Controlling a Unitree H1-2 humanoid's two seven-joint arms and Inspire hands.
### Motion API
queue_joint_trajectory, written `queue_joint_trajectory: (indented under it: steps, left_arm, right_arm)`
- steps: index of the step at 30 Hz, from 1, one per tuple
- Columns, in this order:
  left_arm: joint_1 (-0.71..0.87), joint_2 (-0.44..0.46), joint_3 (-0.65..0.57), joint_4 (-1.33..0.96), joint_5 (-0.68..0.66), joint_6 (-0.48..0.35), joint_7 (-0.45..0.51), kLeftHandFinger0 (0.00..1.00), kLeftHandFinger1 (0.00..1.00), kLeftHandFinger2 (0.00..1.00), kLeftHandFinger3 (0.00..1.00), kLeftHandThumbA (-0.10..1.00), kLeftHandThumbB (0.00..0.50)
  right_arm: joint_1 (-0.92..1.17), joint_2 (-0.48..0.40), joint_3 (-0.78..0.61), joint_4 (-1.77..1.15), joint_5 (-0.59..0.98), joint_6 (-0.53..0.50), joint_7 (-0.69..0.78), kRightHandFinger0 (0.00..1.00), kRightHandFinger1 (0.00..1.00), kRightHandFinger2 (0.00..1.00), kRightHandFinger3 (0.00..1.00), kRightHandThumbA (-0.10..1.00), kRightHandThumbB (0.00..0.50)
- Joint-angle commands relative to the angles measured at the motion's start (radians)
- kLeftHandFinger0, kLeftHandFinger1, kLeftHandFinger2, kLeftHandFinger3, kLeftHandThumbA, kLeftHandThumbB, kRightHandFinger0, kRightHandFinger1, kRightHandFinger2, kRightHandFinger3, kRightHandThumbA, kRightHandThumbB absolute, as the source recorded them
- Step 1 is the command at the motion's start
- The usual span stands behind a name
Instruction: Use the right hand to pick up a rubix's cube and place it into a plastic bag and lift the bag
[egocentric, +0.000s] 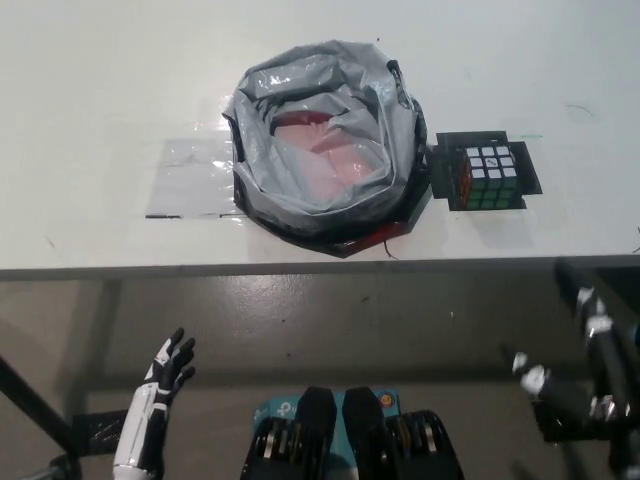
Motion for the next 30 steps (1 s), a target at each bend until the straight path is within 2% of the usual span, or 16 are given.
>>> queue_joint_trajectory:
  steps: [1,5,8,16,20,24,26,30]
  left_arm:
    - [0.016,0.006,-0.020,-0.053,0.034,-0.050,-0.009,1.00,1.00,1.00,1.00,1.00,0.340]
    - [0.012,0.017,-0.025,-0.004,0.063,-0.076,0.002,1.00,1.00,1.00,1.00,1.00,0.368]
    - [0.014,0.016,-0.024,0.021,0.059,-0.083,0.004,1.00,1.00,1.00,1.00,1.00,0.376]
    - [0.016,0.018,-0.025,0.026,0.070,-0.092,0.003,1.00,1.00,1.00,1.00,1.00,0.390]
    - [0.016,0.021,-0.025,0.035,0.079,-0.114,0.007,1.00,1.00,1.00,1.00,1.00,0.404]
    - [0.021,0.022,-0.023,0.029,0.081,-0.115,0.005,1.00,1.00,1.00,1.00,1.00,0.390]
    - [0.020,0.025,-0.021,0.027,0.080,-0.113,0.003,1.00,1.00,1.00,1.00,1.00,0.395]
    - [0.020,0.030,-0.020,0.026,0.091,-0.115,0.007,1.00,1.00,1.00,1.00,1.00,0.400]
  right_arm:
    - [-0.152,0.005,-0.015,-0.067,-0.137,0.176,-0.024,1.00,1.00,1.00,1.00,0.71,0.393]
    - [-0.282,0.038,-0.018,0.041,-0.211,0.212,-0.100,1.00,1.00,1.00,1.00,0.71,0.398]
    - [-0.381,0.062,-0.019,0.186,-0.229,0.200,-0.160,1.00,1.00,1.00,1.00,0.67,0.385]
    - [-0.573,0.102,-0.035,0.535,-0.214,0.169,-0.267,1.00,1.00,1.00,1.00,0.72,0.431]
    - [-0.648,0.105,-0.034,0.689,-0.212,0.172,-0.302,1.00,1.00,1.00,1.00,0.81,0.492]
    - [-0.711,0.108,-0.037,0.843,-0.214,0.164,-0.365,1.00,1.00,1.00,1.00,0.88,0.500]
    - [-0.739,0.109,-0.033,0.899,-0.241,0.186,-0.428,1.00,1.00,1.00,1.00,0.96,0.500]
    - [-0.772,0.105,-0.044,0.980,-0.231,0.150,-0.510,1.00,1.00,1.00,1.00,0.94,0.495]
